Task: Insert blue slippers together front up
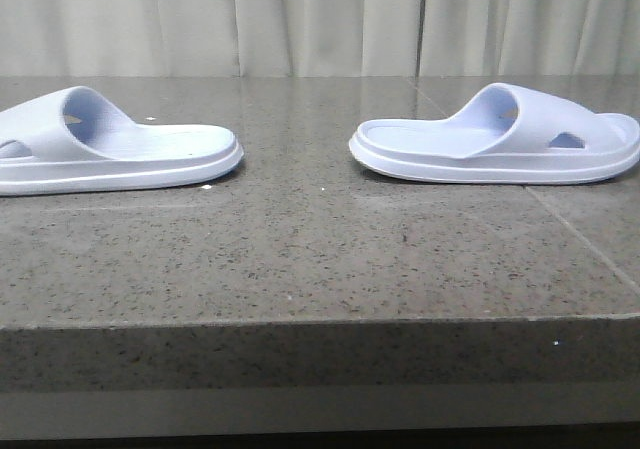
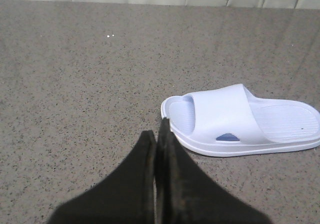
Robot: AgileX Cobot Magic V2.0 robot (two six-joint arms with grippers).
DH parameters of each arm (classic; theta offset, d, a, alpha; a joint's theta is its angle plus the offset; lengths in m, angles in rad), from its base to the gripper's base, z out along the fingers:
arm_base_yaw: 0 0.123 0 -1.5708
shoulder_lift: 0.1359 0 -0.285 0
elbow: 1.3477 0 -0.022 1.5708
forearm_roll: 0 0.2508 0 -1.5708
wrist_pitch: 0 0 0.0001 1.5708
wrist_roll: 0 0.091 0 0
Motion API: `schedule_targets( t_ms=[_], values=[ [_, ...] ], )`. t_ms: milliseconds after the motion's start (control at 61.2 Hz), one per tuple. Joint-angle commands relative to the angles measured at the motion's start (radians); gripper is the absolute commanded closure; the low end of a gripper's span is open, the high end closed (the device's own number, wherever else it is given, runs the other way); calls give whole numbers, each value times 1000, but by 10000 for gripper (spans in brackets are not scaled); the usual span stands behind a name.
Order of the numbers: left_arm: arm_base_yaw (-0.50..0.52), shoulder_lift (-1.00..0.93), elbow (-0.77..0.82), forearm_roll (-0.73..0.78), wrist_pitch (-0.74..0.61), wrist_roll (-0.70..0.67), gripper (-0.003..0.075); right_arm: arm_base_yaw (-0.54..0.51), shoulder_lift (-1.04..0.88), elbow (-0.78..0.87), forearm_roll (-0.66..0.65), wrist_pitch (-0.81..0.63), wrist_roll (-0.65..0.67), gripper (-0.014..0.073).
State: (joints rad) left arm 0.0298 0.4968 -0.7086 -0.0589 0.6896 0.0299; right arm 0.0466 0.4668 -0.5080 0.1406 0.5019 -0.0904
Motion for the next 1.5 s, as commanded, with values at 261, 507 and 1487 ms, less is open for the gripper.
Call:
schedule_targets(
  t_ms=[261,507,1487],
  values=[
    [1,45,-29,-10,-66,-8,709,2,31,-36,-6,-55,-6,673],
    [1,45,-29,10,-82,-8,194,2,31,-36,-6,-52,-6,198],
    [1,436,-294,20,304,-8,156,2,31,-36,-6,-52,-6,147]
  ],
)
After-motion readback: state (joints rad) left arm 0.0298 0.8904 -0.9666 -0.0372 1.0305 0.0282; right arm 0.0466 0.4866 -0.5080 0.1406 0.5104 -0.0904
